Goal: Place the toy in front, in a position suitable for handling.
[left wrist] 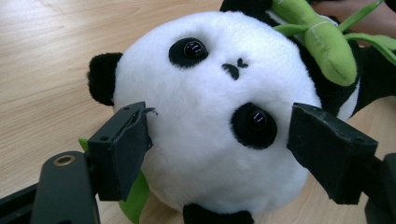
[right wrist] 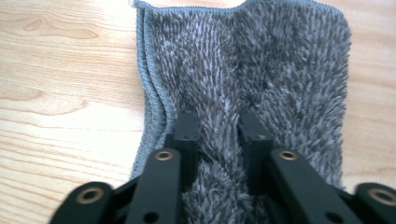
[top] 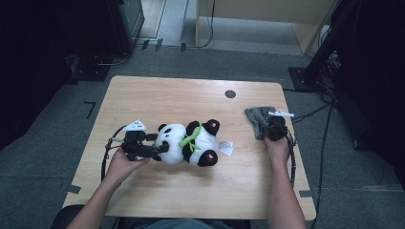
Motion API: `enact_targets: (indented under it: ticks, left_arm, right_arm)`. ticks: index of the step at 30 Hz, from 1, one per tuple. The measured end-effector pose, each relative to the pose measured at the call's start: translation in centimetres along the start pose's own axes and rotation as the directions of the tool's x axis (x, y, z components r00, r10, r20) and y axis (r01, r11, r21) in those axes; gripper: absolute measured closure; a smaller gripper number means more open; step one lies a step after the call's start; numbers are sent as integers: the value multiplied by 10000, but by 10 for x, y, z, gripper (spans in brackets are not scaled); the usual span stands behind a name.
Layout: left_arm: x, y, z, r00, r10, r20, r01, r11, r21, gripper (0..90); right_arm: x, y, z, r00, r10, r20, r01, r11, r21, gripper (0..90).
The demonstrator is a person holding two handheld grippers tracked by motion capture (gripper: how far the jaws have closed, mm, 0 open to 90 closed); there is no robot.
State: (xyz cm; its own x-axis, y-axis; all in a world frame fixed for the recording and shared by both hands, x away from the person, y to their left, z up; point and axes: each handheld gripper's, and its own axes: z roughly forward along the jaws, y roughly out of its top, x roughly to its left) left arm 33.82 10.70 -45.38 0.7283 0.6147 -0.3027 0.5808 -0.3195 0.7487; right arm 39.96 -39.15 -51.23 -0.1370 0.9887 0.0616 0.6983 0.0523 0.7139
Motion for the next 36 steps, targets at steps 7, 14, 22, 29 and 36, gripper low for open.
enact_targets:
  ticks: [7,14,22,29,36]
  left_arm:
    - [3,1,-2,10000,-67,-1,67,9998,-165,209]
    - [-6,7,0,9997,94,211,-89,9996,-257,179]
    - [0,-4,17,9985,549,-74,-549,9985,-33,76]
    - [13,-11,29,9982,-195,569,177,9993,317,0]
    - [10,-10,24,9986,-146,505,124,9989,449,142]
  right_arm:
    - [1,8,-11,9986,247,-474,-215,9976,664,773]
    - [11,18,-29,9909,431,-1276,-425,9991,70,772]
    - [35,29,-49,9841,-350,-1741,280,9987,-425,770]
    - [52,36,-67,9709,-693,-2292,483,9942,-959,766]
    - [75,52,-82,9507,-1303,-2813,943,9859,-1380,766]
